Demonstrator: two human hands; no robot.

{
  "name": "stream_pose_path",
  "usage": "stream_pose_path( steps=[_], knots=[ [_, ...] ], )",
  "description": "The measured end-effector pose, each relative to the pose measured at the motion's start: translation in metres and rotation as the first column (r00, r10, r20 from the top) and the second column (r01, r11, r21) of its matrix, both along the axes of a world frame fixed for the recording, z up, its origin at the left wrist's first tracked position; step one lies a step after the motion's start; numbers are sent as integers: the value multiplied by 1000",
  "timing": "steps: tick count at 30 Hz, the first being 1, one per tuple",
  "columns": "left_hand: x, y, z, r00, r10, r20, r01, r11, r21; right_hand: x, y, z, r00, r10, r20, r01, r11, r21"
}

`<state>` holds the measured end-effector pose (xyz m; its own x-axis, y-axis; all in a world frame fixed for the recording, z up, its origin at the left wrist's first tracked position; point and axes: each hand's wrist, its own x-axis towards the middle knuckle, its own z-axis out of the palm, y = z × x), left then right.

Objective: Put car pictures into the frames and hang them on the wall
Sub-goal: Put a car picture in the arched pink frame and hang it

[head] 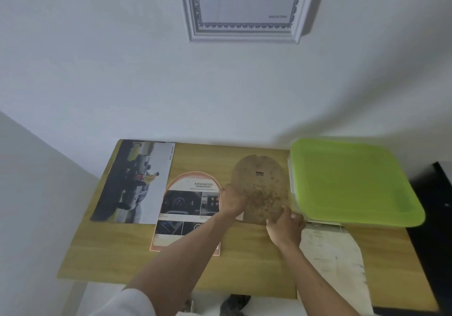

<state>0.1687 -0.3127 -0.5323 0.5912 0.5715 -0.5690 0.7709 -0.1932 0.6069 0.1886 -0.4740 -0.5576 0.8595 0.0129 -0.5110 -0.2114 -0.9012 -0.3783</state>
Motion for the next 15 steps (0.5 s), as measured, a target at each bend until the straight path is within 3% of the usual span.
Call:
stream_pose_path(
  steps=[4, 8, 15],
  knots=[
    [9, 10, 7, 992, 109, 55, -107, 993, -49, 14, 1, 3, 980, -185, -74, 192, 976, 101],
    [9, 33, 23, 981, 134, 141, -125, 990, -69, 12, 2, 2, 965, -242, -105, 260, 936, 238],
    [-56, 88, 48, 960, 171, 224, -151, 983, -105, -13, 33, 21, 994, -105, -29, 107, 884, 454]
  ],
)
